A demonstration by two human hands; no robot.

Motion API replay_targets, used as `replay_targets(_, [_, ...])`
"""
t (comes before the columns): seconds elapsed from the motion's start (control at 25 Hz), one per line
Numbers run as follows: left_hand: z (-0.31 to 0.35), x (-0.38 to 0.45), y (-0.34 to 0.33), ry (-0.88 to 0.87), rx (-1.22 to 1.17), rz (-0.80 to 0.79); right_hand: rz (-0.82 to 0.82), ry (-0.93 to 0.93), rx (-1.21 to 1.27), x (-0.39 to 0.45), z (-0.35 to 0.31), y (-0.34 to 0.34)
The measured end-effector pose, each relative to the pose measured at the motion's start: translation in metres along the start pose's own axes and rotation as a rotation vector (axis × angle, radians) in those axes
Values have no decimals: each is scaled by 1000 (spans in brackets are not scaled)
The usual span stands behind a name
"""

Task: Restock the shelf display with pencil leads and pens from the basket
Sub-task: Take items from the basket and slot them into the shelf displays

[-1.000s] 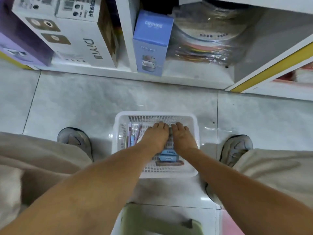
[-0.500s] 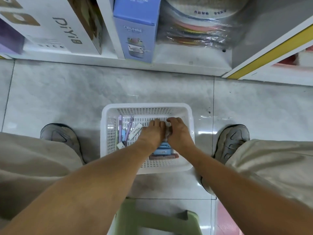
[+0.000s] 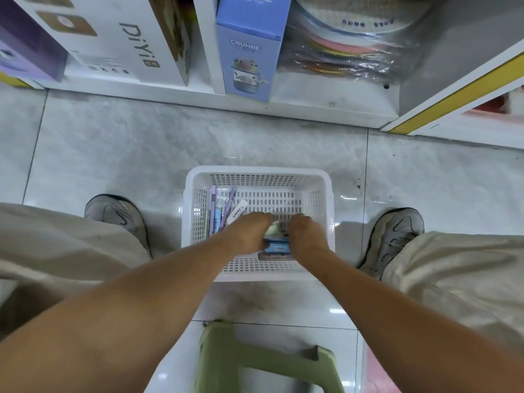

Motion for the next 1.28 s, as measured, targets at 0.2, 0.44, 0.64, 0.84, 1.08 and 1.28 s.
replay_targets(0.2, [14, -1, -14, -9, 38, 45, 3, 135, -155, -5, -10, -11])
replay_targets(0.44, [28, 8, -12, -13, 206, 37, -149, 94, -165, 9, -3, -4])
replay_targets(0.64, [21, 10, -3, 20, 142, -5, -207, 11, -133, 14, 0, 6])
replay_targets(0.84, [22, 0, 53, -8, -71, -49, -290, -34, 145, 14, -1, 49])
replay_targets(1.08, [52, -55, 165, -31, -352, 0, -235, 147, 610, -25, -24, 176])
replay_targets(1.28, [110, -117, 261, -90, -496, 137, -95, 382, 826, -90, -52, 287])
Point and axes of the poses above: each hand's wrist, its own x-axis towards the middle knuckle, its own y-axis out of the back of the hand, z = x × y, the point moved 9 cm from there along x, towards the middle knuckle, and after that the axes turned 1 degree about -x, right-handed, at the moved point
